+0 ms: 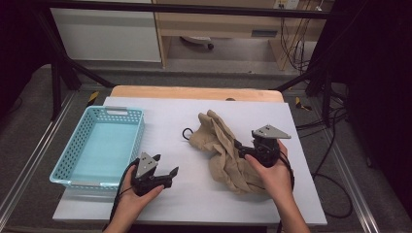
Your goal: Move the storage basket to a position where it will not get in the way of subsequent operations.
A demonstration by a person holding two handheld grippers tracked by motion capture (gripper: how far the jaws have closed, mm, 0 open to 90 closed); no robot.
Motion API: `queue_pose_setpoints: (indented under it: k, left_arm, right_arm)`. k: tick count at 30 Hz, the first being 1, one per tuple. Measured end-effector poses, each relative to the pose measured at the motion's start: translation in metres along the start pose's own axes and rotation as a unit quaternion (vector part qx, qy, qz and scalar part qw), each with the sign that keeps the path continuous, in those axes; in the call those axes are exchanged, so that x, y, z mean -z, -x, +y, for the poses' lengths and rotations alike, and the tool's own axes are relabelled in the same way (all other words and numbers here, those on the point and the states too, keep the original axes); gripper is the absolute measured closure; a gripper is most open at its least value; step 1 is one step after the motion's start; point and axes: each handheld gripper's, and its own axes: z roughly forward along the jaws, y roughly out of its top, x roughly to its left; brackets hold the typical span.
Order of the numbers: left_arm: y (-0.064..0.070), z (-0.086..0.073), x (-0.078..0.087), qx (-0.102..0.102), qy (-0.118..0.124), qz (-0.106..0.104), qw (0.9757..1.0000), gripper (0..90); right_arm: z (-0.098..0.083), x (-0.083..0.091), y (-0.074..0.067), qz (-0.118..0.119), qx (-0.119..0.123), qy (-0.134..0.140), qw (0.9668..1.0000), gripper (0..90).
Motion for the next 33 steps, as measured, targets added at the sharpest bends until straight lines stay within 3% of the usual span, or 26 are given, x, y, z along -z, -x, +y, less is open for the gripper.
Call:
queue_pose_setpoints:
  k: [4,8,20,33]
  left_arm:
    - [0.001,0.0,-0.001,-0.002,0.0,0.0,1.0,20.1]
    - [0.001,0.0,-0.001,-0.002,-0.001,-0.001,1.0,20.1]
    - [0.002,-0.001,-0.002,-0.004,-0.004,0.0,1.0,20.1]
    - [-0.002,0.001,-0.001,-0.006,-0.002,0.01,0.9999,20.5]
  right_arm:
    - [0.008,-0.008,-0.004,0.009,0.0,-0.004,1.0,28.1]
    - [0.006,-0.023,-0.01,0.011,0.013,-0.028,0.9995,34.9]
    - [-0.037,-0.028,-0.033,0.065,0.038,-0.064,0.9951,75.9]
    - [-0.061,-0.028,-0.074,0.114,0.074,-0.076,0.9878,81.7]
